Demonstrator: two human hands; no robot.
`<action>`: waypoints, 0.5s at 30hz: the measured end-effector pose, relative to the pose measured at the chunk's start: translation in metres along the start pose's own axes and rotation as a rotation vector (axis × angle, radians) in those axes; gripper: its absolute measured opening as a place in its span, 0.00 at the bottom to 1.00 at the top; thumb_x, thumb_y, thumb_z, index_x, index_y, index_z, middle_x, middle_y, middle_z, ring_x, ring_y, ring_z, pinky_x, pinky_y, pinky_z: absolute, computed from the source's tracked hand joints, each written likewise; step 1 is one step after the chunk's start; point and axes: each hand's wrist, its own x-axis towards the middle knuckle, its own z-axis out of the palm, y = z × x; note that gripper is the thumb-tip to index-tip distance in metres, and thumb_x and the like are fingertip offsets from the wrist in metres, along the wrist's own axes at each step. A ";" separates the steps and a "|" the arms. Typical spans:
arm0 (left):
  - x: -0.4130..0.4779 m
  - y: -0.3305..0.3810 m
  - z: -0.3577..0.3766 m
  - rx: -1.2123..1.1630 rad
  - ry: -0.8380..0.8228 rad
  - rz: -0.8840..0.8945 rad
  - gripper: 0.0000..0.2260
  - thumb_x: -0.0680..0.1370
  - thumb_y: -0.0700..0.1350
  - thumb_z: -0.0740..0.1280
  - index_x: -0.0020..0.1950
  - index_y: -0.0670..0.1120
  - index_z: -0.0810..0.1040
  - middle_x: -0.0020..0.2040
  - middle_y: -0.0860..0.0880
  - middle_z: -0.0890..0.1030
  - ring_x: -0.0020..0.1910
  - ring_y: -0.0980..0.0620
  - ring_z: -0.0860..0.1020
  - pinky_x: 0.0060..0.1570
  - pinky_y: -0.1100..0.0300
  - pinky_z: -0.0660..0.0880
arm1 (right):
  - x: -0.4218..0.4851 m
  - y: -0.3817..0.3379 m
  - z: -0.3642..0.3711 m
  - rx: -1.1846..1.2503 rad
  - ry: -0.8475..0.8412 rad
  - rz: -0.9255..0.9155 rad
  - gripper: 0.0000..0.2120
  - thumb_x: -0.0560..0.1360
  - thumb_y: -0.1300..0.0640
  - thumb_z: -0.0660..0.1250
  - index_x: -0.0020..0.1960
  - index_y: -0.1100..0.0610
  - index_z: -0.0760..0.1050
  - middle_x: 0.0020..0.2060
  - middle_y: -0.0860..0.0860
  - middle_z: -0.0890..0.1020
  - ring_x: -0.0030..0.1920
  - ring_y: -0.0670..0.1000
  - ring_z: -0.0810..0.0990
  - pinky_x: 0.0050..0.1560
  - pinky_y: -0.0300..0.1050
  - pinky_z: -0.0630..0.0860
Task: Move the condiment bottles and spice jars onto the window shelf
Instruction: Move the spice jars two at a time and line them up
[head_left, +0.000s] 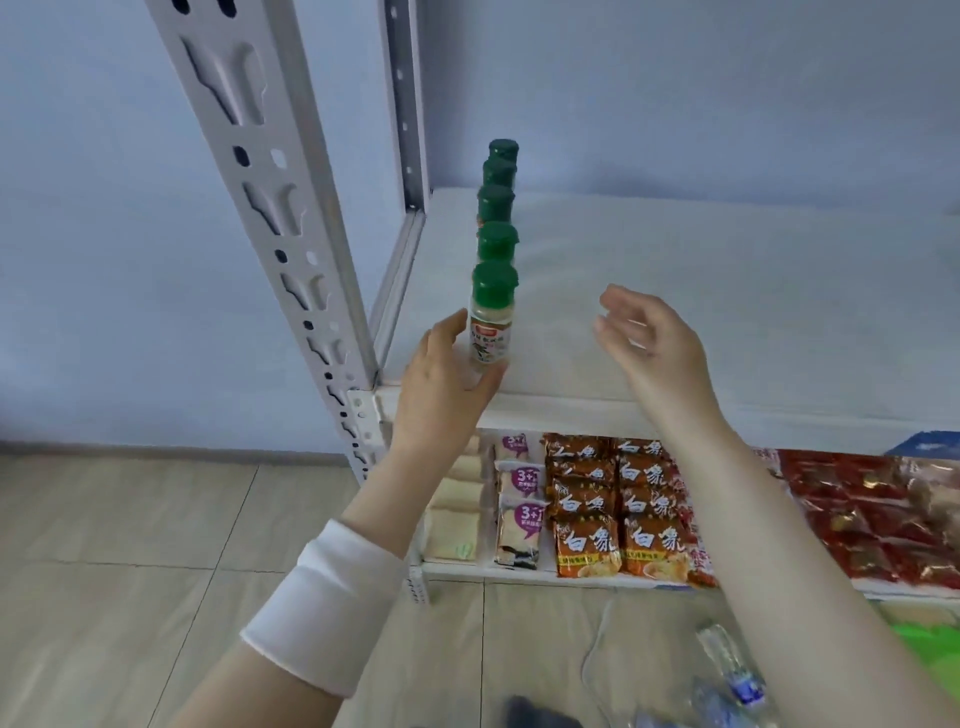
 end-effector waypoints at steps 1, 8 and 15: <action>0.003 0.003 0.003 0.017 0.017 -0.031 0.28 0.74 0.50 0.69 0.70 0.45 0.63 0.67 0.47 0.71 0.65 0.48 0.70 0.62 0.52 0.69 | 0.010 0.004 -0.001 0.007 -0.029 -0.009 0.18 0.77 0.56 0.64 0.66 0.54 0.70 0.63 0.47 0.75 0.63 0.45 0.73 0.45 0.15 0.65; 0.009 0.012 0.017 0.078 0.078 -0.147 0.22 0.74 0.50 0.68 0.64 0.45 0.68 0.61 0.48 0.77 0.60 0.47 0.74 0.58 0.52 0.70 | 0.061 0.015 0.020 0.062 -0.196 -0.055 0.19 0.74 0.56 0.68 0.64 0.54 0.71 0.58 0.47 0.77 0.57 0.45 0.75 0.46 0.23 0.70; 0.005 0.009 0.008 -0.037 0.170 -0.194 0.18 0.73 0.48 0.69 0.59 0.46 0.69 0.51 0.55 0.76 0.45 0.61 0.73 0.41 0.74 0.69 | 0.081 0.014 0.052 0.027 -0.265 -0.088 0.23 0.70 0.56 0.72 0.64 0.55 0.71 0.55 0.45 0.76 0.52 0.45 0.75 0.47 0.30 0.71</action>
